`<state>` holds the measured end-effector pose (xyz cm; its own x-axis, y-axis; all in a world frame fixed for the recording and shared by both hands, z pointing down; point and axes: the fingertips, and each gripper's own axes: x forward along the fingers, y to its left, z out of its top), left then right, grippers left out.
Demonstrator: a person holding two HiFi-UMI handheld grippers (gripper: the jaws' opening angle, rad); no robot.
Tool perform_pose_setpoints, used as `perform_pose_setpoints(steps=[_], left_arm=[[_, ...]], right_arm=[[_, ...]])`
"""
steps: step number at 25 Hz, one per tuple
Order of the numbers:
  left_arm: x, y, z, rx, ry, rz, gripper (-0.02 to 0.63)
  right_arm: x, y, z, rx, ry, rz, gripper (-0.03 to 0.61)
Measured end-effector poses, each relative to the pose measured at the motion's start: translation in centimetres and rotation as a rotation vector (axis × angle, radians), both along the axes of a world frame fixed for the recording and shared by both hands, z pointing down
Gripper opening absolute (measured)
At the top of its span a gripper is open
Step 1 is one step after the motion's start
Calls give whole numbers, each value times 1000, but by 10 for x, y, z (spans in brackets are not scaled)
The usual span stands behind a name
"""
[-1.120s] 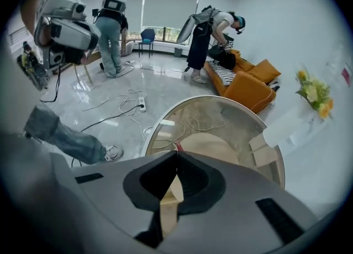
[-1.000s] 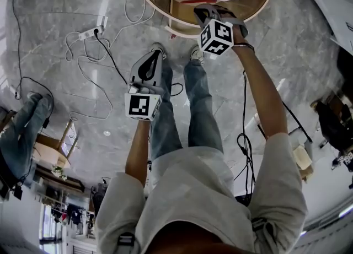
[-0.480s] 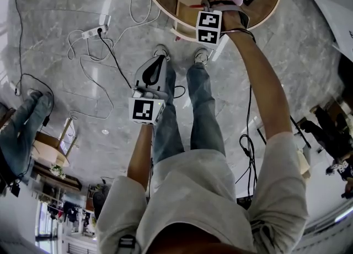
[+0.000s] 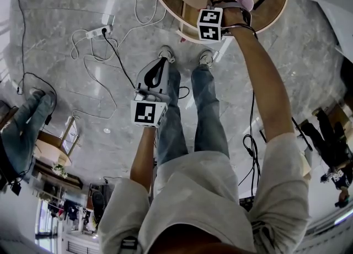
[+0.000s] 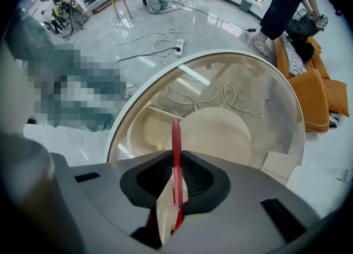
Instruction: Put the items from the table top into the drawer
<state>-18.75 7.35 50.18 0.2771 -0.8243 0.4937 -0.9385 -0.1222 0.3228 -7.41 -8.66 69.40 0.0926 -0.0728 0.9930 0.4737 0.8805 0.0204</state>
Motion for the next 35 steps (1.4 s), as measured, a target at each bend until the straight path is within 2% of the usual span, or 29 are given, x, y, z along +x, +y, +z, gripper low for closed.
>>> perform_pose_setpoints(steps=[9,13,16,22,27,35], left_arm=[[-2,-1,-2,11,1,4,15],[-1,2,-5,18,8,11,16],[-1,3,-5,20,6,19,15],[0,4,-13,37,7,35,15],[3,1,-19,54,2,61,15],[12,-1,-19,54,-12,95,15]], right_arm=[[-1,-1,-1,11,9,-1,67],[-12,0,-12,37,-49,18,67],[-25,5,-22,55,-127,41,67],[-41,24,-56,88,-333,166,67],[-17,44,-64,122,-383,265,67],[7,72,-104,154,-547,435,67]])
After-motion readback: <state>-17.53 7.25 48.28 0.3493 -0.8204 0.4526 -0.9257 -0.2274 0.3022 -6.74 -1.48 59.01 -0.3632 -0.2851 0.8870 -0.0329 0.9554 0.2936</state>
